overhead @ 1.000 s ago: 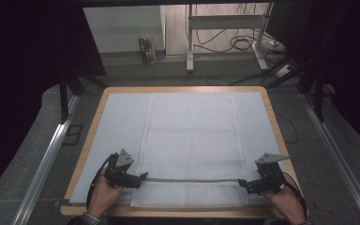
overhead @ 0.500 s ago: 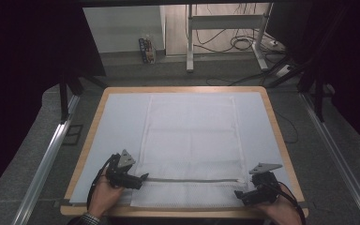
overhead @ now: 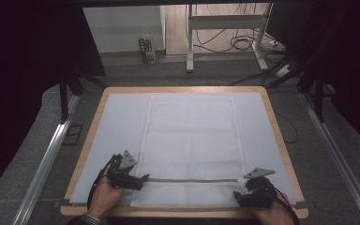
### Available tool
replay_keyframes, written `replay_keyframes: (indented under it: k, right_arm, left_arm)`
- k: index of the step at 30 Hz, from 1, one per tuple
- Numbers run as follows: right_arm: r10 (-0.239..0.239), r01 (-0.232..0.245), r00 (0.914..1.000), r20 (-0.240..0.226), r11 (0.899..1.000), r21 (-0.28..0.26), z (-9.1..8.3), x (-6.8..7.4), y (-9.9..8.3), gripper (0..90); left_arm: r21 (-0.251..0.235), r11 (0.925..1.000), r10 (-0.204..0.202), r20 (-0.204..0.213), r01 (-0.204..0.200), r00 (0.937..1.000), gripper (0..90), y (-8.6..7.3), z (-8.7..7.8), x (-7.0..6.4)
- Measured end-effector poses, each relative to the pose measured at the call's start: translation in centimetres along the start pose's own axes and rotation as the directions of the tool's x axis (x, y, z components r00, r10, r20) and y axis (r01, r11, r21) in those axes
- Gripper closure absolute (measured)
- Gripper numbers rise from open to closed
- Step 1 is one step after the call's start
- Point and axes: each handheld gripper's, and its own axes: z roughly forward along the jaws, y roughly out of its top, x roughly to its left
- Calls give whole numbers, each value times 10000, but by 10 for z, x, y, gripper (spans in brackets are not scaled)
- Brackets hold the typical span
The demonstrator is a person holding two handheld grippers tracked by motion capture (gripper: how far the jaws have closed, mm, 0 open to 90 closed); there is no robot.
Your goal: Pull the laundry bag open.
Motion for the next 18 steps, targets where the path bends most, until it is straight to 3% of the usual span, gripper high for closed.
replay_keyframes:
  k: [6, 8, 13, 14, 18]
  right_arm:
    - [162, -160, 9998, 119, 9998, -119, -4, 4, -1, 479]
    - [175, -174, 9998, 105, 9998, -130, -4, 5, -1, 504]
    - [-33, 33, 10000, 9, 9991, -423, -5, 3, -3, 751]
    - [-98, 87, 9997, -208, 9986, -520, -5, 1, -4, 825]
    - [-399, 365, 9978, -537, 9973, -644, -5, -2, -5, 874]
  left_arm:
    - [21, 9999, 134, -6, -134, 9999, 35, 1, 0, -1]
    - [8, 9999, 172, -44, -172, 9998, 35, 1, 0, -2]
    - [1, 9997, 247, -39, -247, 9997, 36, 2, 0, -3]
    - [-3, 9996, 275, -56, -275, 9996, 36, 2, 0, -3]
    - [-29, 9997, 260, -41, -260, 9997, 39, 4, -1, -5]
